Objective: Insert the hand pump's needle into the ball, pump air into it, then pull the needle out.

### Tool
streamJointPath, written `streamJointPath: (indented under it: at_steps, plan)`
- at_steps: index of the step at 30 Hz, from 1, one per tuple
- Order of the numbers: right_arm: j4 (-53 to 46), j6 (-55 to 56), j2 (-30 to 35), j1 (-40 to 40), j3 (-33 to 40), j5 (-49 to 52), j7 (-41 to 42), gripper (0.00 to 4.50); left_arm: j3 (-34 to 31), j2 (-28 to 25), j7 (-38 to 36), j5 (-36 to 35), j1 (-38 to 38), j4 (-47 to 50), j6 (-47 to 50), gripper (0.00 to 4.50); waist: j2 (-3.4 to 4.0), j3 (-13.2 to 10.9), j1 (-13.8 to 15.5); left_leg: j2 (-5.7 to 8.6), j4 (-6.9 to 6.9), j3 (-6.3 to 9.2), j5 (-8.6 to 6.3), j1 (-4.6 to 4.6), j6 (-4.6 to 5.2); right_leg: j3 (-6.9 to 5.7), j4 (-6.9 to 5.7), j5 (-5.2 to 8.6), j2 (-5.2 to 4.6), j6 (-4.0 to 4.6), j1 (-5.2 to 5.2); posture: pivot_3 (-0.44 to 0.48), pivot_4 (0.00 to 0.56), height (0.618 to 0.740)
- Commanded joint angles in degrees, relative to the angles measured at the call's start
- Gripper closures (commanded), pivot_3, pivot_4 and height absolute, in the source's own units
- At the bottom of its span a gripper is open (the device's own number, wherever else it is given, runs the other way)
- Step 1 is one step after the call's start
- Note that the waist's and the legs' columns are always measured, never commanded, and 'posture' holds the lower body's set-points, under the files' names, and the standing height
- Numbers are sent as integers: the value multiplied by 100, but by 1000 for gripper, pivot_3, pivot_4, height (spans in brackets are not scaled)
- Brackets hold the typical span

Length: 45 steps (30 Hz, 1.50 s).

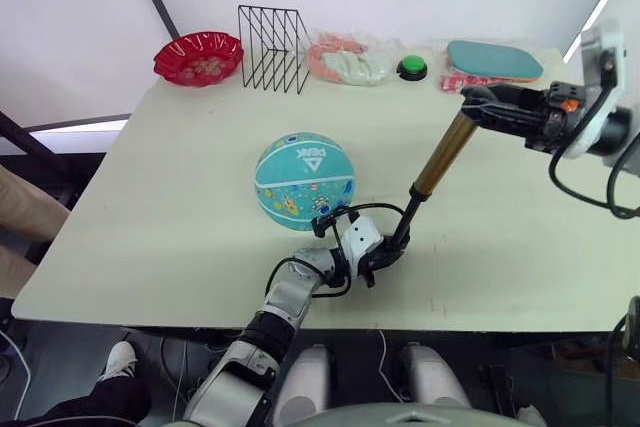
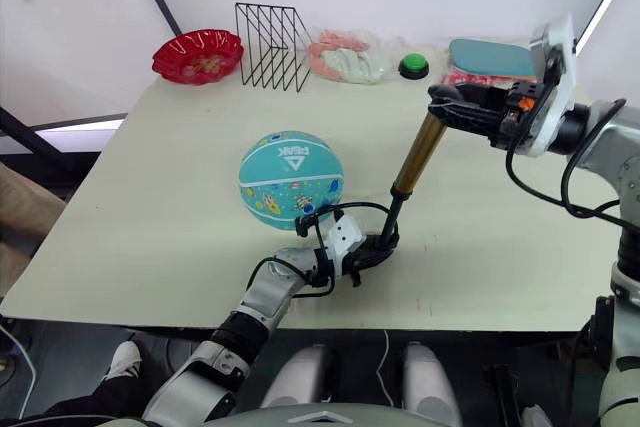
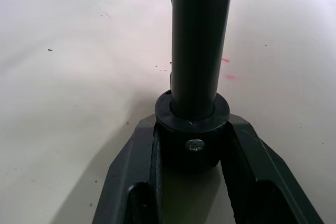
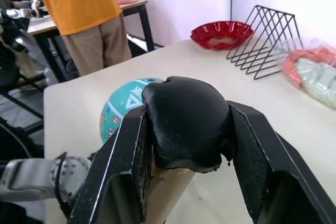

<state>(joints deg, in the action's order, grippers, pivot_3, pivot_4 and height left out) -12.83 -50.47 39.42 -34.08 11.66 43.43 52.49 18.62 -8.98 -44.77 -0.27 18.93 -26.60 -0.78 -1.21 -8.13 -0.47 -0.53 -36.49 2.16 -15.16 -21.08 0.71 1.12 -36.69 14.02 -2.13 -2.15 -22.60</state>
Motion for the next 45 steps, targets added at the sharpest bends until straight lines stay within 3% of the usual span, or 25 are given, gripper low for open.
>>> streamJointPath:
  at_steps: [1, 7, 12, 16, 25, 32, 35, 40, 45]
  plan:
    - [-31, 186, -417, 643, -1057, -376, -20, 2915, 31, -148, 118, 179, -216, -462, 460, 3458, -14, 15, -54, -5, 2, -12, -7, 30, 9, 13, 0, 6, 2, -8, 21, 0, 150, 740]
    - [519, 1329, -1188, 1713, -2213, -1464, -96, 2915, 21, -152, 175, 188, -211, -499, 432, 3458, -42, 103, -88, -23, 12, -24, -21, 90, 28, 28, 6, 26, 9, 0, 57, 0, 150, 740]
    - [869, 1680, -1538, 2002, -2337, -1771, -107, 2915, 3, -141, 213, 194, -187, -571, 376, 3458, -19, 132, -139, -35, 23, -47, -49, 135, 52, 53, 8, 47, 7, 0, 108, 0, 150, 740]
    - [700, 1518, -1726, 1807, -1719, -1403, -268, 2915, -17, -128, 246, 193, -195, -599, 349, 3458, -3, 145, -152, -36, 23, -52, -49, 135, 52, 61, 7, 47, 8, 0, 108, 0, 150, 740]
    - [-93, 723, -1203, 697, -381, -328, -547, 2915, -4, -68, 232, 196, -142, -784, 253, 3458, 13, 33, -70, -4, 7, -54, -49, 109, 53, 70, 10, 24, -23, -36, 69, 0, 150, 740]
    - [-538, -341, -660, -150, 619, 999, -1044, 2915, 16, -55, 205, 179, -81, -927, 171, 3458, 28, -7, -22, 12, -36, -55, -48, -63, 54, 75, 10, -15, -45, -44, -77, 0, 150, 740]
    - [-433, -639, -401, -690, 1019, 1495, -1318, 2915, 33, -45, 200, 177, -81, -917, 173, 3458, 38, -40, -25, 14, -42, -54, -49, -75, 55, 71, 6, -16, -48, -44, -87, 0, 150, 740]
    - [-337, -853, -277, -1123, 1140, 1908, -1655, 2915, 33, -35, 205, 163, -107, -842, 209, 3458, 28, -65, -23, 14, -49, -50, -49, -79, 57, 67, 0, -15, -44, -43, -89, 0, 150, 740]
    - [-607, -674, -227, -549, 480, 1411, -1387, 2915, 26, -43, 238, 145, -102, -793, 244, 3458, 32, -64, -18, 16, -54, -55, -56, -90, 68, 68, -2, -16, -45, -45, -98, 0, 150, 740]
